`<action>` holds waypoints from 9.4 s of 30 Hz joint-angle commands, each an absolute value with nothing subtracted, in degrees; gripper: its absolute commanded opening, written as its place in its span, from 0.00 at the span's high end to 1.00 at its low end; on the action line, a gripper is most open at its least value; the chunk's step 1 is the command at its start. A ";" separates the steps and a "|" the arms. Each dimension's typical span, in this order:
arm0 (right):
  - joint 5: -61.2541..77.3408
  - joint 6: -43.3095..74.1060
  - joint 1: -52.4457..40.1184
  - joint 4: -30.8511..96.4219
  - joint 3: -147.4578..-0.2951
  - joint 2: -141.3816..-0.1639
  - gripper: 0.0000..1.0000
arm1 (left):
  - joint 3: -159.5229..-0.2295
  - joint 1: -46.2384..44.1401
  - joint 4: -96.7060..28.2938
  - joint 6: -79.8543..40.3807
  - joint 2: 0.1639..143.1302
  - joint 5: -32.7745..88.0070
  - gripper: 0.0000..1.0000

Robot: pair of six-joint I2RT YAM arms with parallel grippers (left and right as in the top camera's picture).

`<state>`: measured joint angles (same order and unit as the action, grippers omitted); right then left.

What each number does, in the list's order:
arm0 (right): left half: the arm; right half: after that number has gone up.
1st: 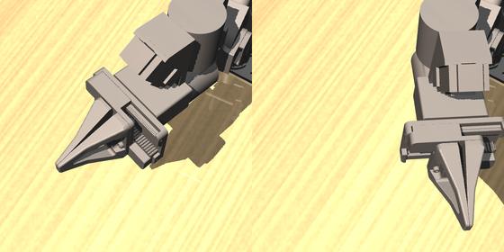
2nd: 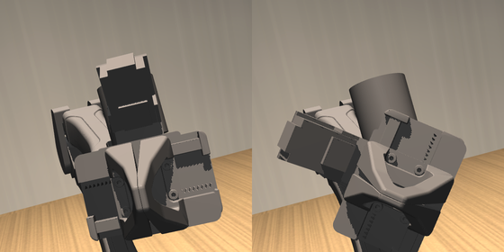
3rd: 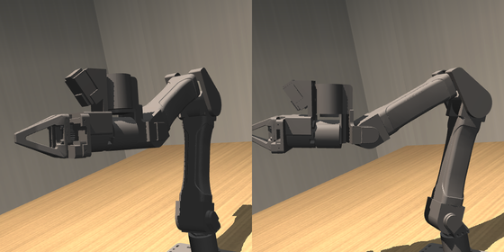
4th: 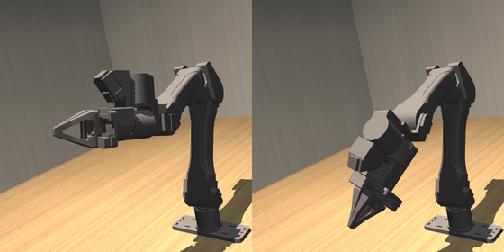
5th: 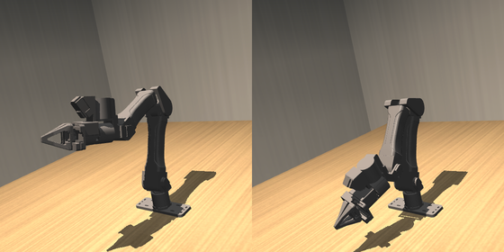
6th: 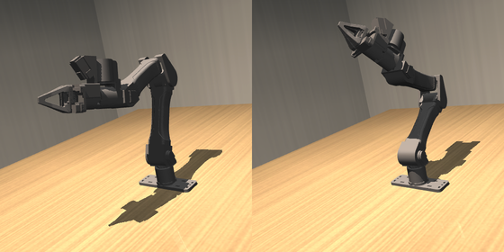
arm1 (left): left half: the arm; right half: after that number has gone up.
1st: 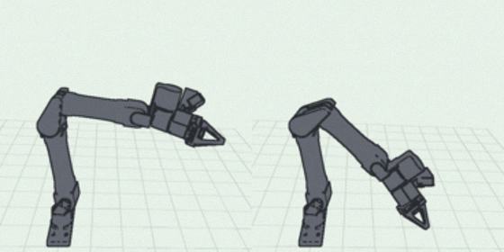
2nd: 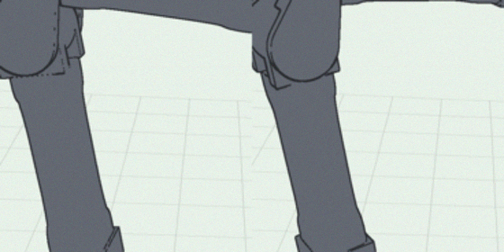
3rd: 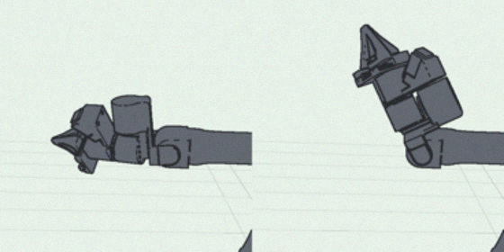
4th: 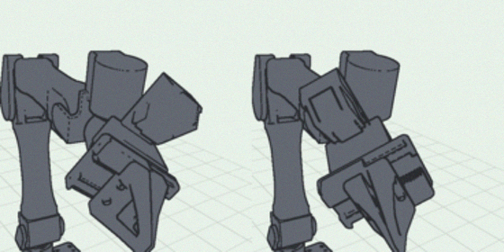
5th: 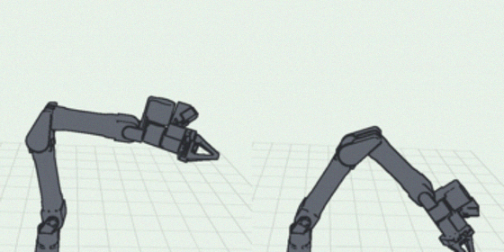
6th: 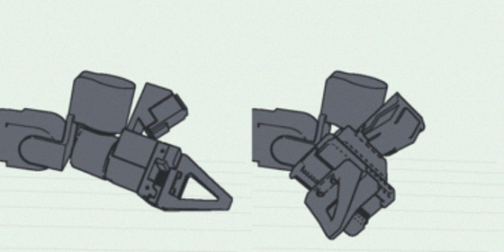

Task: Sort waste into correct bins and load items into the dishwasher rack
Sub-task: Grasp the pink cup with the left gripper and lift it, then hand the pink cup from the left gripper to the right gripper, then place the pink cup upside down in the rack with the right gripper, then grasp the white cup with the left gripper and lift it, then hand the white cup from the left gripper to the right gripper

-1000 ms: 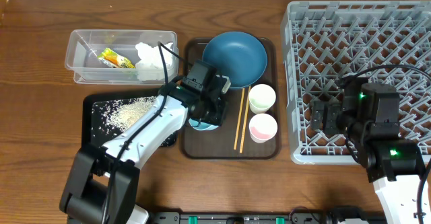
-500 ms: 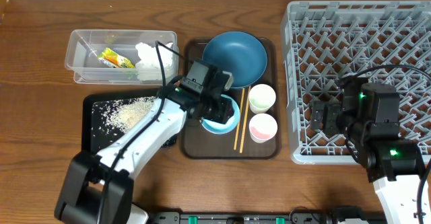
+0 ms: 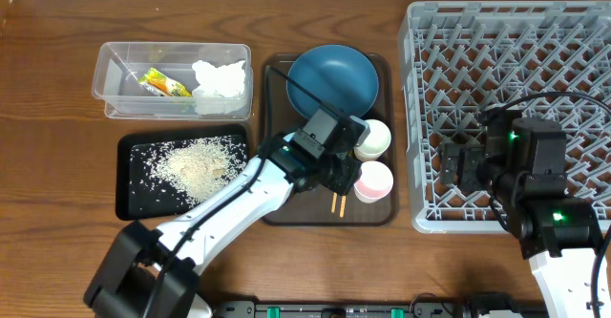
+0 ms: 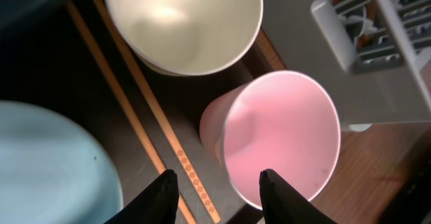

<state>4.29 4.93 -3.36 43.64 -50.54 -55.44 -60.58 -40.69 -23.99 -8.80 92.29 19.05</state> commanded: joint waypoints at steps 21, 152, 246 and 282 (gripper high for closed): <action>-5.67 4.62 -2.55 46.00 -51.75 -55.09 0.01 | -62.02 -36.45 -30.24 -11.77 86.15 17.61 0.94; 6.66 16.71 49.45 41.78 -68.34 -89.23 0.78 | -62.00 -3.62 -39.90 -8.86 79.75 19.42 0.57; 72.29 -35.77 -4.01 42.30 -55.40 -79.31 0.09 | -62.00 -14.59 -6.55 -44.93 94.32 75.00 0.94; 61.41 -13.21 -9.39 20.93 -55.22 -79.31 0.48 | -61.93 -16.32 -9.08 -34.41 94.32 72.66 0.62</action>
